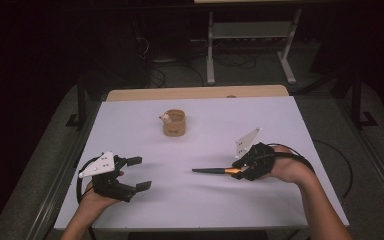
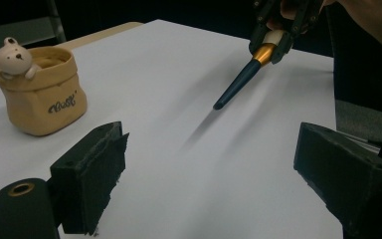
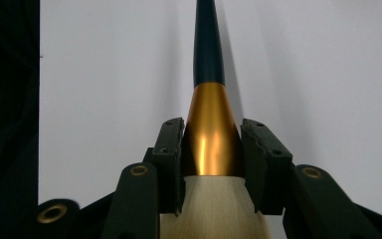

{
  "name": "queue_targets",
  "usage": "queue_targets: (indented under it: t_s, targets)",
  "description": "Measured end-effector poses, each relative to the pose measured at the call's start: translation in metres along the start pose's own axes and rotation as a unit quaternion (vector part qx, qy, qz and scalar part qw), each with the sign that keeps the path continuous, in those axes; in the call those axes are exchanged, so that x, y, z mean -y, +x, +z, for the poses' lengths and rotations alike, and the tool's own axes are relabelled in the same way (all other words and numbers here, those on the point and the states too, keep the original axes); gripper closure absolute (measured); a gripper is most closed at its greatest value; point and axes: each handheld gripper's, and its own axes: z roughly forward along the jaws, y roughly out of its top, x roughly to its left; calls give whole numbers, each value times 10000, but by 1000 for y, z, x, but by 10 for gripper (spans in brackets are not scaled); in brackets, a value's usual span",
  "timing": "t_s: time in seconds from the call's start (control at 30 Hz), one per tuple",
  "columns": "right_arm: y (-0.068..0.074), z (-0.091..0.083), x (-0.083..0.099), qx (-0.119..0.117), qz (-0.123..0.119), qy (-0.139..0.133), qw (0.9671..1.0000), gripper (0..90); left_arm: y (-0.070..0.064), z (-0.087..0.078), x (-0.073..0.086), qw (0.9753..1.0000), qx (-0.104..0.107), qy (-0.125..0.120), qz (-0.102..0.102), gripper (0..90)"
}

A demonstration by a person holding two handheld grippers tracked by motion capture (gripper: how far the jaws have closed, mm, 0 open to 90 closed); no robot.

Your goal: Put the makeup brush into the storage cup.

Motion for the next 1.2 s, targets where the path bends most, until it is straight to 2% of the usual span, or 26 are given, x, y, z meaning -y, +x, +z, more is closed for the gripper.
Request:
queue_targets:
  t_s: [0.2, 0.27, 0.47, 0.73, 0.8, 0.83, 1.0, 1.17, 1.2]
  targets:
    - [-4, 0, -7, -72, -41, -70, 9999, 617, 5, 9, -9, 9999, 108, -29, 64, 123]
    - [-6, 1, -9, -88, -29, -85, 9999, 617, 7, 12, -13, 9998, 148, -8, 144, 123]
    - [-9, 4, -12, -134, -24, -104, 9999, 617, 11, 24, -21, 9994, 244, -101, 237, 124]
    - [-13, 5, -18, -239, -75, -140, 9996, 617, 12, 37, -31, 9980, 541, -85, 331, 125]
    - [-14, 6, -24, -314, -73, -140, 9994, 617, 11, 47, -35, 9964, 754, -59, 378, 126]
    - [-14, 6, -24, -314, -73, -140, 9994, 617, 11, 47, -35, 9964, 754, -59, 378, 125]
    - [-16, 10, -29, -336, -113, -138, 9993, 617, 11, 62, -37, 9935, 1069, 68, 393, 126]
    - [-13, 12, -30, -354, -180, -118, 9991, 617, 11, 68, -35, 9922, 1135, 188, 470, 127]
    - [-13, 13, -30, -342, -261, -119, 9990, 616, 11, 70, -34, 9920, 1147, 206, 482, 127]
